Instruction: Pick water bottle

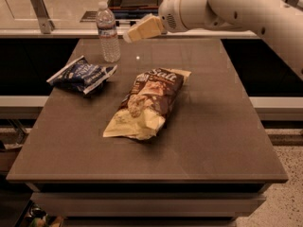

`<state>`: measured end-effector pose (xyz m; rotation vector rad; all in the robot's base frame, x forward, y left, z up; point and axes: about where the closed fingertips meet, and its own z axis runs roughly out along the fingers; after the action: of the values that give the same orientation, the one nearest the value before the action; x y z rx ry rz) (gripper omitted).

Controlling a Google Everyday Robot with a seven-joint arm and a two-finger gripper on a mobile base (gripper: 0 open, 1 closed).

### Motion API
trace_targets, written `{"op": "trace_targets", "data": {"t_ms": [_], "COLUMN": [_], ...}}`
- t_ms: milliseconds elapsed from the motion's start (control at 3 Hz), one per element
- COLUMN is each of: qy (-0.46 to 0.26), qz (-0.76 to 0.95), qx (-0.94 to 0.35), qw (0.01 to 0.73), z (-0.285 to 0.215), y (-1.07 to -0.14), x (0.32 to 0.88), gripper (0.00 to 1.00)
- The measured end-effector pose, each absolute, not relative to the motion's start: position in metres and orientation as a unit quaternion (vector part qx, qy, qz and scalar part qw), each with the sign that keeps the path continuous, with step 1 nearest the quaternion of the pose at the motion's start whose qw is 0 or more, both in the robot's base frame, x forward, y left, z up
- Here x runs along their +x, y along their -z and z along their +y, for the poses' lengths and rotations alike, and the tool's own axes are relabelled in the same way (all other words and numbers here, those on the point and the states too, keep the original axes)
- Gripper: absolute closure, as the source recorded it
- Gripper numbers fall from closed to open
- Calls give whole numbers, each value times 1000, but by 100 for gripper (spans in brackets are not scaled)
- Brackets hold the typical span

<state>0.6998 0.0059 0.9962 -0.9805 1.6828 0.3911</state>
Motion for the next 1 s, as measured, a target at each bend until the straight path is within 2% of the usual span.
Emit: {"op": "trace_targets", "data": {"t_ms": [1000], "qy": [-254], "qz": [678], "qx": [-396], "qw": [565], "z": [68], "y": [-971], "x": [756], "gripper": [0]}}
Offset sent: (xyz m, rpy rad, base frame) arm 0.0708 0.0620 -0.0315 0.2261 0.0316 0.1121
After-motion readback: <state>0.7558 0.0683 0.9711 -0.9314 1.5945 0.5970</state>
